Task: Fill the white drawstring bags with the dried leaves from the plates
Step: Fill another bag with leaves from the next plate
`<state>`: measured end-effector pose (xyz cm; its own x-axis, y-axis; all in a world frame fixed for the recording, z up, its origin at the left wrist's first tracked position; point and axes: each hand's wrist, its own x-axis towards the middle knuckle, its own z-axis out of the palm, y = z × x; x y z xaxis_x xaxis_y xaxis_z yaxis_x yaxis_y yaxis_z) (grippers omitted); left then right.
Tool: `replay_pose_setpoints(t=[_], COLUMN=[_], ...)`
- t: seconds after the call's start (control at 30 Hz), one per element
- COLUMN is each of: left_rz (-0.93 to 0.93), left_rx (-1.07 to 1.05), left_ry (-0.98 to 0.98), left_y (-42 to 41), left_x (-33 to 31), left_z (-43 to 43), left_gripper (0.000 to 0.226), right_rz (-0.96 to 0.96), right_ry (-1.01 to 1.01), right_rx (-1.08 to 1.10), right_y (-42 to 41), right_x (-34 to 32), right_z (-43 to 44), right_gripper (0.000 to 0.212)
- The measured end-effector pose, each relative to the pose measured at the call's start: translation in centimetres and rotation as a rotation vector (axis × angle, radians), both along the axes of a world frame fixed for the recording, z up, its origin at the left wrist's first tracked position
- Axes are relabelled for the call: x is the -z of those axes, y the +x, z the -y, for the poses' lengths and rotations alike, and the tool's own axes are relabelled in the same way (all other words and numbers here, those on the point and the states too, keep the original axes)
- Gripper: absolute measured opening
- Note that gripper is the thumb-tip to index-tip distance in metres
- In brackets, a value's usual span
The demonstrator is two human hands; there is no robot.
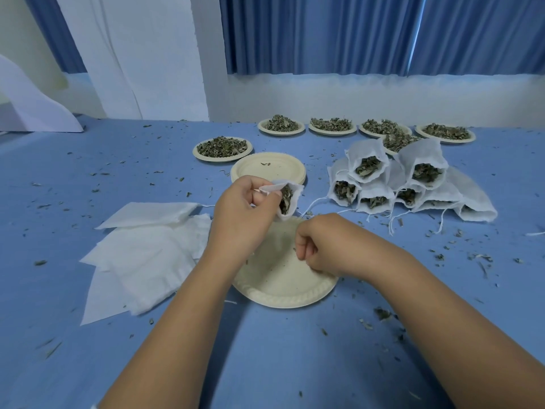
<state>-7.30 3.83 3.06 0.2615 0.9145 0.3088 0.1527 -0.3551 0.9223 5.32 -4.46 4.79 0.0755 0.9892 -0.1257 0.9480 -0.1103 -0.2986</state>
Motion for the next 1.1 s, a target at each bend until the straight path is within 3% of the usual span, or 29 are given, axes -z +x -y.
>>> replay_pose_setpoints(t=[0.07,0.17,0.27,0.33,0.47,0.73,0.8,0.9,1.0,1.1], left_rz=[0.024,0.048,0.039,0.019,0.033,0.055,0.062,0.072,0.060,0.033], left_rx=[-0.020,-0.039,-0.035,-0.025,-0.007,-0.005,-0.002,0.022,0.087,0.147], left_ry=[0.040,0.098,0.135,0.149,0.147,0.136,0.125,0.106,0.094,0.088], left_y=[-0.1,-0.2,-0.3,-0.1,0.1,0.2,0.2,0.3,0.8,1.4], left_x=[-0.2,-0.5,-0.7,-0.6,-0.6,-0.8,-0.7,-0.6,-0.3,0.1], left_z=[0.2,0.5,0.7,0.9,1.2,1.3,1.2,1.2,1.4,1.8], left_gripper=[0.004,0.011,0.014,0.014,0.012,0.016,0.018,0.019,0.018,0.018], right_rz=[-0.063,-0.371,-0.738,-0.880,-0.736,-0.508,-0.588,-0.820,-0.867,-0.849], right_ry=[0.020,0.123,0.330,0.527,0.779,0.894,0.789,0.451,0.435,0.455], right_rx=[-0.015,0.003,-0.059,-0.038,0.113,0.213,0.289,0.362,0.363,0.385], right_y=[0.2,1.1,1.5,1.2,0.0,0.1,0.3,0.5,0.4,0.2], right_x=[-0.2,-1.5,-2.9,-2.7,-0.9,-0.1,-0.2,0.0,0.5,1.0], right_z=[0.2,0.9,1.4,1.2,-0.2,-0.9,-1.0,-1.0,-1.4,-1.9], right_gripper=[0.026,0.019,0.031,0.035,0.035,0.034,0.031,0.031,0.019,0.021])
